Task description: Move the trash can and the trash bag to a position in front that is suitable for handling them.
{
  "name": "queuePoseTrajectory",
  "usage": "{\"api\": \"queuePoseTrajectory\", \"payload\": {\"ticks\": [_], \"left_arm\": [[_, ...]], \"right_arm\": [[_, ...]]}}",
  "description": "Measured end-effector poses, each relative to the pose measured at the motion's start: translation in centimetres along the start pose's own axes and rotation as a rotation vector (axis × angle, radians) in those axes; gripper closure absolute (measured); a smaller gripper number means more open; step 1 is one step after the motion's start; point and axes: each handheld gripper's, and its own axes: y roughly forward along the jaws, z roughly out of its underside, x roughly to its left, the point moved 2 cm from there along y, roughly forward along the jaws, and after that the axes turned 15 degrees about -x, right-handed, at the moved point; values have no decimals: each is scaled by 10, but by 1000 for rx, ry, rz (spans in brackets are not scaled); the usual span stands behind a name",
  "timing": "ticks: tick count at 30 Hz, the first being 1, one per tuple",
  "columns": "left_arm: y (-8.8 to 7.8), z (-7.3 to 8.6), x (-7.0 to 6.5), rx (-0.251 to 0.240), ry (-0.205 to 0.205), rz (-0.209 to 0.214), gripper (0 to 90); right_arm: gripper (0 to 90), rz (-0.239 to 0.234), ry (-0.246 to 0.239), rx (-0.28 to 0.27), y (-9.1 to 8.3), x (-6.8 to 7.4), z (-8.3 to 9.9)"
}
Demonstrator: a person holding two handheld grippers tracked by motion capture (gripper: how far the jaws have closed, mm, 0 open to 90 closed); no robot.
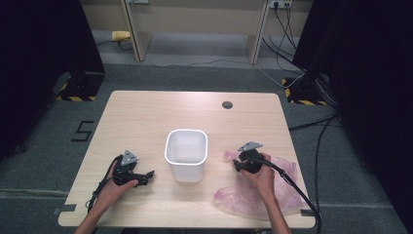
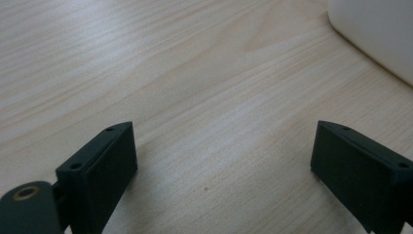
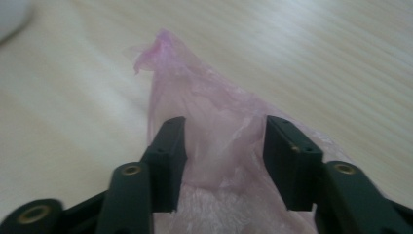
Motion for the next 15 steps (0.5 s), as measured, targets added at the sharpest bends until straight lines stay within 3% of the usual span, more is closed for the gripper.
{"api": "queuePoseTrajectory", "payload": {"ticks": [2,5,8,12,15], "left_arm": [[0,0,0,0,0,0,89],[0,0,0,0,0,0,89],[0,0,0,0,0,0,89],[0,0,0,0,0,0,89],[0,0,0,0,0,0,89]], "right_arm": [[401,46,39,-8,-2,-8,-2],[349,19,81,-52,-17,-18,-9],[318,8,63,-56,-35,-32,-16],[277,0,6,19,-55,-48,-12],[237,-24,0,37,-63,-58,-4]]}}
